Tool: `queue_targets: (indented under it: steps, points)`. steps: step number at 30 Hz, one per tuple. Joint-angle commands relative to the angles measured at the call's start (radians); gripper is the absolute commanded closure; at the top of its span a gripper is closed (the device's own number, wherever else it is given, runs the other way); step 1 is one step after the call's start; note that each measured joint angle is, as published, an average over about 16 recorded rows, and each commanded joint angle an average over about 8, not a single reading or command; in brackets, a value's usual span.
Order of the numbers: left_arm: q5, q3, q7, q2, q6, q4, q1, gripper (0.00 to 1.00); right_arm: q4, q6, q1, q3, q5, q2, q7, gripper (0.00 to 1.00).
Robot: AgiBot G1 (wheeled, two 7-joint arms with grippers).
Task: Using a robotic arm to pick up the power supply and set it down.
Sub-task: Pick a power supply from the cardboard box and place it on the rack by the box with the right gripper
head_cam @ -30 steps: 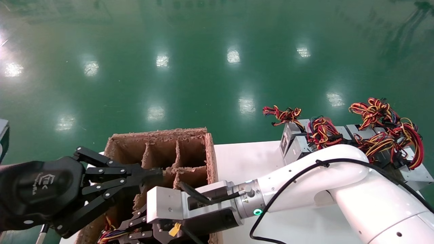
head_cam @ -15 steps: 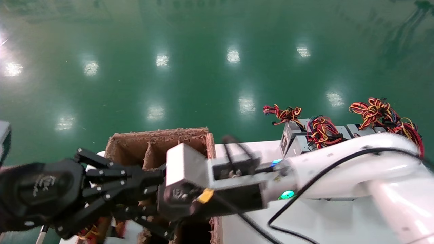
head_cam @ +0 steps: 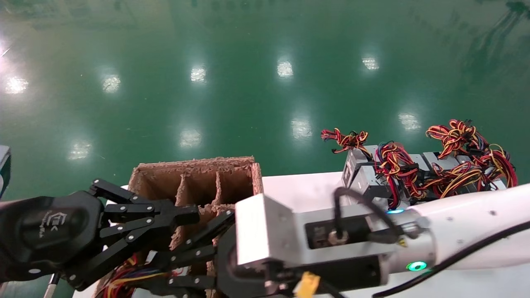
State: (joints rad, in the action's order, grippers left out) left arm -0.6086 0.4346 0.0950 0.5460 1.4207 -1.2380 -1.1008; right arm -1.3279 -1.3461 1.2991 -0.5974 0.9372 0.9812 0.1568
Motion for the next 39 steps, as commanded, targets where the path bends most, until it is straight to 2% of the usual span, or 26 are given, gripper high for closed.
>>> queue_targets:
  steps: [1, 13, 20, 24, 29, 39]
  points:
    - [0.000, 0.000, 0.000, 0.000, 0.000, 0.000, 0.000, 1.00, -0.021, -0.001, -0.001, 0.010, -0.013, -0.022, 0.013, 1.00]
    - [0.000, 0.000, 0.000, 0.000, 0.000, 0.000, 0.000, 1.00, -0.020, -0.080, 0.027, 0.092, -0.210, -0.086, 0.068, 1.00]
    - [0.000, 0.000, 0.000, 0.000, 0.000, 0.000, 0.000, 1.00, -0.008, -0.060, 0.013, 0.170, -0.351, -0.139, 0.108, 1.00]
    - [0.000, 0.000, 0.000, 0.000, 0.000, 0.000, 0.000, 1.00, -0.002, -0.044, 0.009, 0.211, -0.395, -0.181, 0.114, 1.00]
    - [0.000, 0.000, 0.000, 0.000, 0.000, 0.000, 0.000, 1.00, -0.001, -0.020, -0.004, 0.254, -0.404, -0.272, 0.119, 1.00]
    - [0.000, 0.000, 0.000, 0.000, 0.000, 0.000, 0.000, 1.00, 0.010, 0.055, -0.076, 0.359, -0.398, -0.519, 0.113, 1.00]
